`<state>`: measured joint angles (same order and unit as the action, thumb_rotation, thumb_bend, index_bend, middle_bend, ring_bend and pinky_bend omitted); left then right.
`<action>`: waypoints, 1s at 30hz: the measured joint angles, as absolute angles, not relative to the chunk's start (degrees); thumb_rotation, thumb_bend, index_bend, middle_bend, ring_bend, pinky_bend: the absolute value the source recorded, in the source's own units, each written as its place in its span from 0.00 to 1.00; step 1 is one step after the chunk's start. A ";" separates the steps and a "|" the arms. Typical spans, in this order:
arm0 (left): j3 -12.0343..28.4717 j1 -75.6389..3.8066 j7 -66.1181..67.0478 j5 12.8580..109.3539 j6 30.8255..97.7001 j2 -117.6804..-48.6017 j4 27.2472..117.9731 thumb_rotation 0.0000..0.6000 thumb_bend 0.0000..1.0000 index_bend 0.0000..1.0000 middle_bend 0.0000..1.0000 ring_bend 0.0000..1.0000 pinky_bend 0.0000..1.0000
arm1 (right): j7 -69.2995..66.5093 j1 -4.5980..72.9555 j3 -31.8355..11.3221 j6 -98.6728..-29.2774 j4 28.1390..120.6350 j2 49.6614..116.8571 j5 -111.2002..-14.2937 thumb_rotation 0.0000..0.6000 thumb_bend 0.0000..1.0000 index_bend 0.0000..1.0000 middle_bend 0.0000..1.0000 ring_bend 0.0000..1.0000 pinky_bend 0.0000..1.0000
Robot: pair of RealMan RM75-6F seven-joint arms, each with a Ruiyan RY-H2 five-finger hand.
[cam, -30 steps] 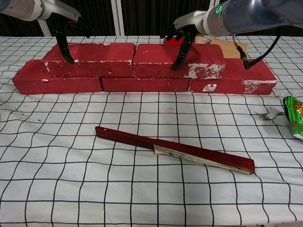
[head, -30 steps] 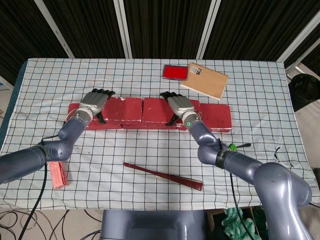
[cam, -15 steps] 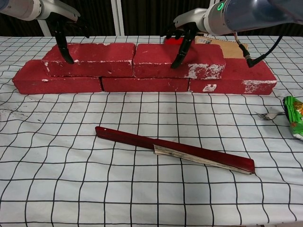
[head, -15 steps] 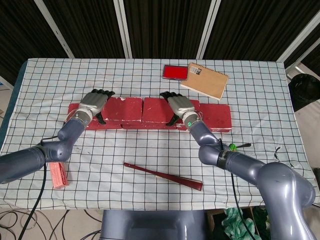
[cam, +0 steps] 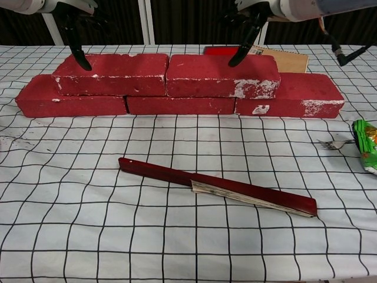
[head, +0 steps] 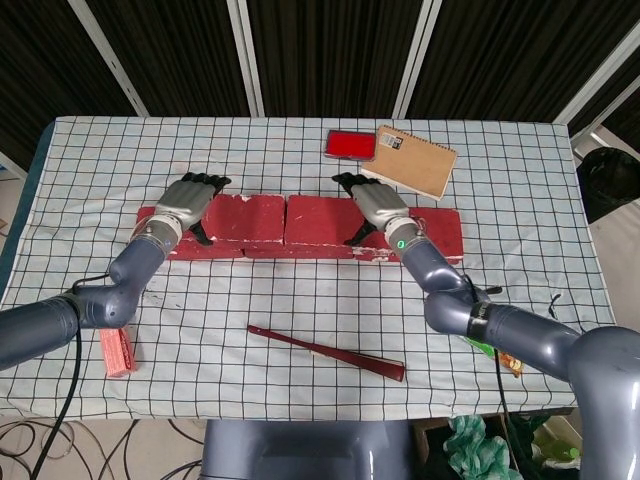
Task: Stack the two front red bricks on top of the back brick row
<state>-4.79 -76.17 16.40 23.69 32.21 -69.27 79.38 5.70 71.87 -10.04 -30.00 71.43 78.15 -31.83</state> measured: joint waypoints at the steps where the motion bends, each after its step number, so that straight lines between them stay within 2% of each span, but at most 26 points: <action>1: -4.64 -75.94 16.23 24.14 32.42 -68.87 79.88 1.00 0.00 0.05 0.06 0.00 0.00 | 5.86 71.51 -9.74 -30.34 72.06 77.34 -31.85 1.00 0.14 0.00 0.01 0.04 0.07; 7: -3.07 -73.09 14.06 28.93 35.20 -65.27 84.55 1.00 0.00 0.05 0.06 0.00 0.00 | 7.66 68.98 -7.65 -34.56 77.06 72.23 -31.56 1.00 0.23 0.00 0.06 0.08 0.07; 13: -1.61 -69.29 11.65 35.38 38.95 -61.15 90.44 1.00 0.00 0.03 0.06 0.00 0.00 | 8.97 65.92 -5.66 -37.82 81.99 67.57 -30.62 1.00 0.23 0.00 0.06 0.07 0.07; 17: -0.95 -66.04 10.02 40.41 42.94 -58.25 96.03 1.00 0.00 0.03 0.06 0.00 0.00 | 9.09 62.71 -4.50 -41.61 85.80 64.83 -32.14 1.00 0.17 0.00 0.06 0.07 0.07; 23: -1.64 -59.06 9.90 50.23 52.47 -53.87 105.54 1.00 0.00 0.02 0.06 0.00 0.00 | 7.65 54.39 -2.40 -51.63 92.87 59.95 -39.85 1.00 0.11 0.00 0.04 0.07 0.07; 30: -6.60 -46.72 12.58 62.26 67.58 -51.01 113.84 1.00 0.00 0.02 0.06 0.00 0.00 | 3.91 41.95 2.16 -64.68 100.65 54.59 -53.44 1.00 0.10 0.00 0.01 0.04 0.07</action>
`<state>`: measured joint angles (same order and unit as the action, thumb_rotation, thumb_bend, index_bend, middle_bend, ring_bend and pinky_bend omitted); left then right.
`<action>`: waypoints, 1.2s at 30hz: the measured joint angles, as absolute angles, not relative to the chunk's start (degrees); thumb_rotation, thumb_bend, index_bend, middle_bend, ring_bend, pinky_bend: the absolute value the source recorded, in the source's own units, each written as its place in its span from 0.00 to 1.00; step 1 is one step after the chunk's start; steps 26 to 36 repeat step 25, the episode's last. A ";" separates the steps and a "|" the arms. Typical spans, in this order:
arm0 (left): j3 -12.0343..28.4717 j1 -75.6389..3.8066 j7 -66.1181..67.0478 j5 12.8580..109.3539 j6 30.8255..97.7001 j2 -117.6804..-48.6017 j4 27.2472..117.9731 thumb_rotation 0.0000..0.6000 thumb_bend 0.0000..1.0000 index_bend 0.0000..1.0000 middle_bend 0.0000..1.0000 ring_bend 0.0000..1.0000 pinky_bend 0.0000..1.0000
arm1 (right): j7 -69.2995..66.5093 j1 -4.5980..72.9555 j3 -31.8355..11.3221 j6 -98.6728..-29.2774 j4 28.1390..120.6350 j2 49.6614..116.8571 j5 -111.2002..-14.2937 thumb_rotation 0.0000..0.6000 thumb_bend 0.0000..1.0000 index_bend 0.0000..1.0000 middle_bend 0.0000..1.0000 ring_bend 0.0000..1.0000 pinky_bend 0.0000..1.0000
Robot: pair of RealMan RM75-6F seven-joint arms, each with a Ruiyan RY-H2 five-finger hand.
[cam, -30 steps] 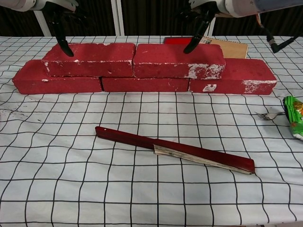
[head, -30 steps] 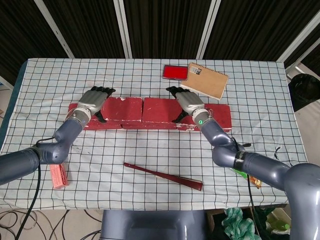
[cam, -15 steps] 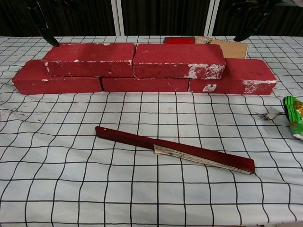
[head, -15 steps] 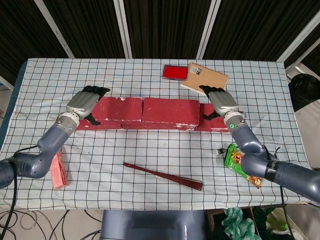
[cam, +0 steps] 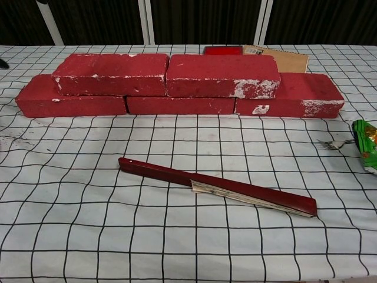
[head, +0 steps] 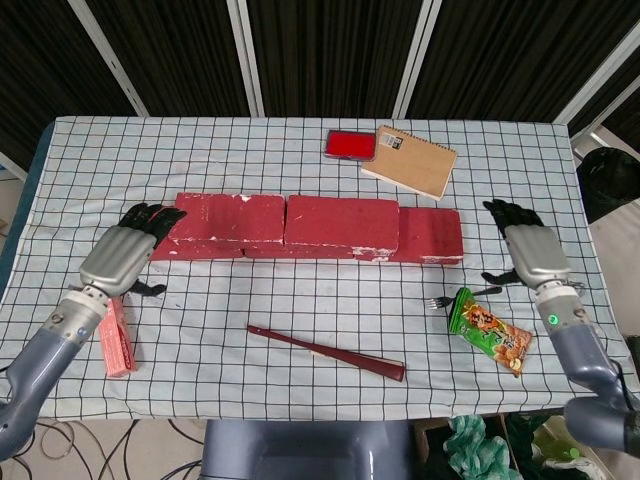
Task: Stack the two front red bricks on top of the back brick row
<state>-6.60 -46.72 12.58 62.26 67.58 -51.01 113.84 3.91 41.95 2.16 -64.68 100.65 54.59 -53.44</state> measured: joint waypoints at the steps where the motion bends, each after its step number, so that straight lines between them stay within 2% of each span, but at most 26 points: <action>1: -7.49 -44.92 12.74 63.86 69.45 -50.87 114.42 1.00 0.00 0.02 0.06 0.00 0.00 | 3.42 40.35 2.87 -66.44 101.38 54.15 -55.27 1.00 0.09 0.00 0.01 0.04 0.07; 8: -14.86 -30.65 11.63 77.66 82.76 -51.20 114.69 1.00 0.00 0.02 0.06 0.00 0.00 | -0.44 27.50 8.36 -82.25 104.31 53.11 -70.07 1.00 0.10 0.00 0.01 0.04 0.07; 12: -18.12 -22.21 8.90 86.00 90.62 -52.52 110.83 1.00 0.00 0.02 0.05 0.00 0.00 | -0.99 19.50 11.19 -91.40 103.50 54.56 -77.72 1.00 0.10 0.00 0.01 0.04 0.07; 15: -19.20 -17.01 7.19 88.74 95.10 -54.10 106.54 1.00 0.00 0.02 0.05 0.00 0.00 | -1.46 13.74 12.97 -96.55 101.61 56.78 -81.95 1.00 0.10 0.00 0.01 0.03 0.07; 21: -19.72 -12.39 1.84 90.60 97.18 -56.27 100.87 1.00 0.00 0.02 0.04 0.00 0.00 | -1.51 8.23 14.74 -98.21 96.87 60.88 -85.80 1.00 0.10 0.00 0.00 0.01 0.07; 36: -18.86 -11.29 -1.09 92.32 97.37 -56.79 98.48 1.00 0.00 0.02 0.05 0.00 0.00 | -0.84 7.52 13.63 -98.91 96.78 61.13 -86.51 1.00 0.10 0.00 0.00 0.01 0.07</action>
